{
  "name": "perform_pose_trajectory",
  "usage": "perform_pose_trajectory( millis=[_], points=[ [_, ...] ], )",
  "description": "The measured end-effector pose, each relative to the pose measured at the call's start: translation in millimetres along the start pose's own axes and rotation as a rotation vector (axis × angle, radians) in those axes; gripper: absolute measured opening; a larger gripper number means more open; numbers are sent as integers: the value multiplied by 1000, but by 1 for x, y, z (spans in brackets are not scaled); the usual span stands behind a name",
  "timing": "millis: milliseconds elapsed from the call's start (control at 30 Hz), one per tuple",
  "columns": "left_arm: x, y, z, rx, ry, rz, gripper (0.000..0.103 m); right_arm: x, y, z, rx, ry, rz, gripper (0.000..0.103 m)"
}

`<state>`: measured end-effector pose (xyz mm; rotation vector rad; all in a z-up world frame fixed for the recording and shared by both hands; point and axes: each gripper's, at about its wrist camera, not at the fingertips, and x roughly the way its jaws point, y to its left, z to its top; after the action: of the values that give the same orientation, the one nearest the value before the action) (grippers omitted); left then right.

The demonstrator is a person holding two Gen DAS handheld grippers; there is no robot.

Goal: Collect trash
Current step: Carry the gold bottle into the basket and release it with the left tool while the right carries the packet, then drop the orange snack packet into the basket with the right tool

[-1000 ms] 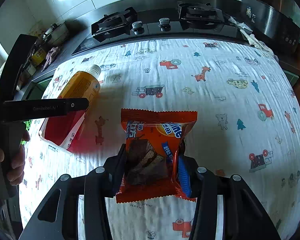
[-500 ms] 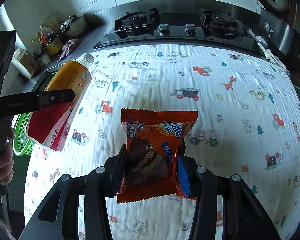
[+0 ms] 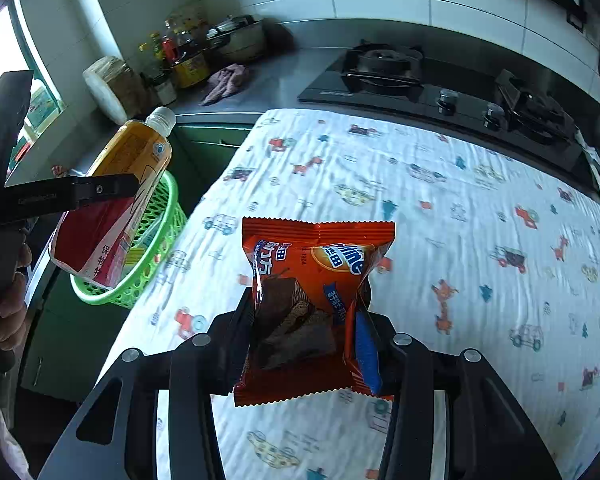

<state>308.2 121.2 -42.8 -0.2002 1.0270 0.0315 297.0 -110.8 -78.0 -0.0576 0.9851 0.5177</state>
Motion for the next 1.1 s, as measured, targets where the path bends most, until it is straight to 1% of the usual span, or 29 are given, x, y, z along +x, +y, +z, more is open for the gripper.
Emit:
perform_pose_trajectory(
  millis=[167,300,400,567,667,733,767,800,1100],
  points=[
    [-7,61,1,-74,-19,64,69,19,54,18,-59,3,50,44],
    [-2,102,2,-135,-15,85,69,32,91,30,-96,10,83,44],
    [6,125,1,-168,-7,85,69,40,113,36,-115,13,101,44],
    [21,153,-4,-210,10,74,70,51,140,45,-128,19,118,44],
    [30,166,-7,-234,21,64,71,56,149,47,-137,27,117,44],
    [34,176,-9,-254,26,54,77,60,155,49,-142,33,113,44],
    [34,180,-10,-266,22,53,82,62,157,50,-142,35,113,44],
    [33,184,-11,-274,17,46,84,63,159,50,-143,37,112,44],
    [20,210,-18,-292,-3,38,84,79,184,60,-158,44,121,45]
  ],
)
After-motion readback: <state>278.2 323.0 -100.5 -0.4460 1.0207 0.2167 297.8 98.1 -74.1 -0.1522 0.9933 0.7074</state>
